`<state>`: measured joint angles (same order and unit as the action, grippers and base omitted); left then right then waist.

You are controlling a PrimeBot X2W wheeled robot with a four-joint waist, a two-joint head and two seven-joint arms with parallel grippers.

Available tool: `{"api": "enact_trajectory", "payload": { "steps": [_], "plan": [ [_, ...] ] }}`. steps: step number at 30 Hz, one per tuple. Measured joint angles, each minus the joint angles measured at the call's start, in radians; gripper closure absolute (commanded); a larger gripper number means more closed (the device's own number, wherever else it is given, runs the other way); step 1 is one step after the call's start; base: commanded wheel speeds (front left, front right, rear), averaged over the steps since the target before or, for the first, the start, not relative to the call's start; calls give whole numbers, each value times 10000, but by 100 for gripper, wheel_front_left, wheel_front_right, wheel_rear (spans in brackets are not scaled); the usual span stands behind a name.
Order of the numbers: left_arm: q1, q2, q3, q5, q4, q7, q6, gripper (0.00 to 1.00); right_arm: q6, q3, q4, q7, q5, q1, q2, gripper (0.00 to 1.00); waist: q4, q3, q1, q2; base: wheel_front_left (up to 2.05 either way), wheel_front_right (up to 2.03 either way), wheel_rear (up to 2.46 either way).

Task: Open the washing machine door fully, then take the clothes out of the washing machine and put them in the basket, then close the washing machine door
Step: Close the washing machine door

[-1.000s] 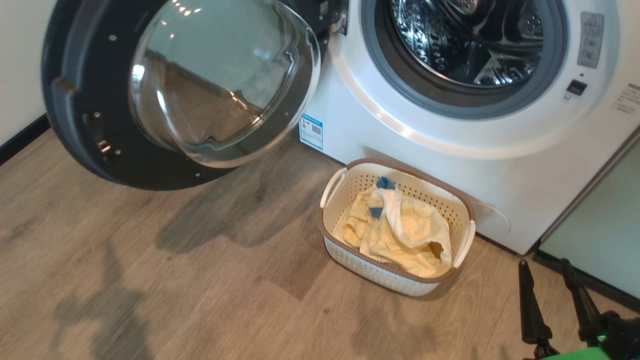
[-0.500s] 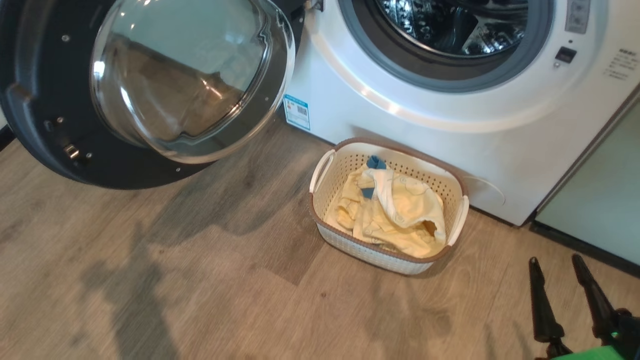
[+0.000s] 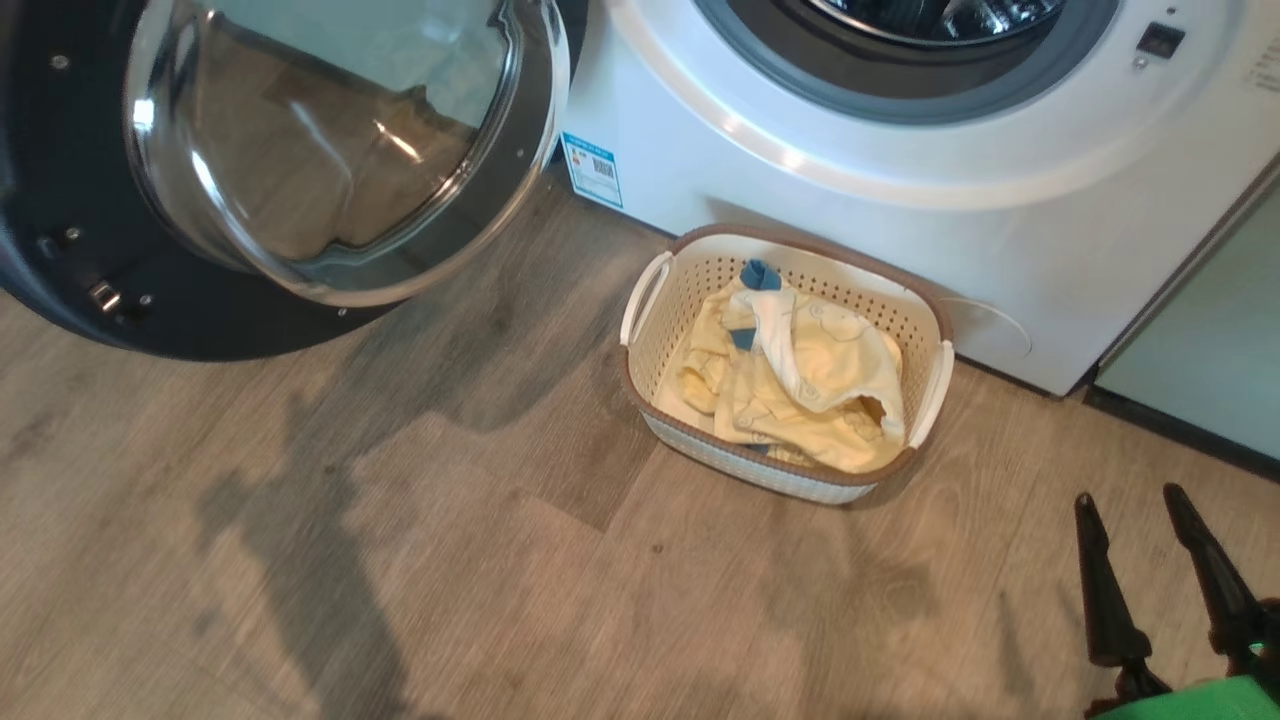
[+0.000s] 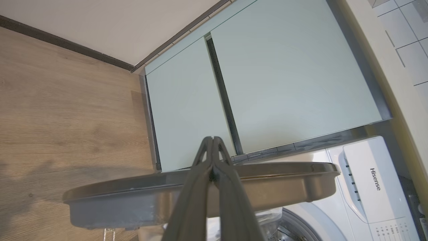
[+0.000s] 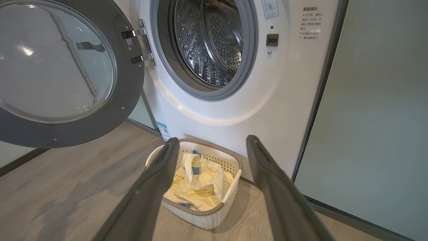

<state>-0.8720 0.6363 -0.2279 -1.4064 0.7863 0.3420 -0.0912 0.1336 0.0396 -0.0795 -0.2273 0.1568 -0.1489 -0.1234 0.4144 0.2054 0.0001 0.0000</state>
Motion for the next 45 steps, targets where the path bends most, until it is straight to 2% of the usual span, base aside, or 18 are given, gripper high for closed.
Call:
{"api": "enact_trajectory", "payload": {
  "steps": [6,16,23,39,45],
  "plan": [
    [151,-305,6,-35,-23,-94,13,100,0,-46,-282,173,0,156,-130,0,-34,370,1,0,0,0,0],
    [125,-430,-21,-31,-73,-389,17,100,0,-232,-508,328,-4,157,-270,0,-29,830,-1,0,0,0,0],
    [100,-472,10,-31,-86,-336,184,100,0,-270,-558,387,-75,179,-272,0,37,888,0,0,0,0,0],
    [74,-533,35,-443,2,637,773,100,0,-311,-577,476,-75,339,-274,0,212,870,0,0,0,0,0],
    [72,-577,40,-593,0,1068,811,100,0,-311,-575,487,-75,339,-276,0,302,831,0,0,0,0,0]
  ]
}}
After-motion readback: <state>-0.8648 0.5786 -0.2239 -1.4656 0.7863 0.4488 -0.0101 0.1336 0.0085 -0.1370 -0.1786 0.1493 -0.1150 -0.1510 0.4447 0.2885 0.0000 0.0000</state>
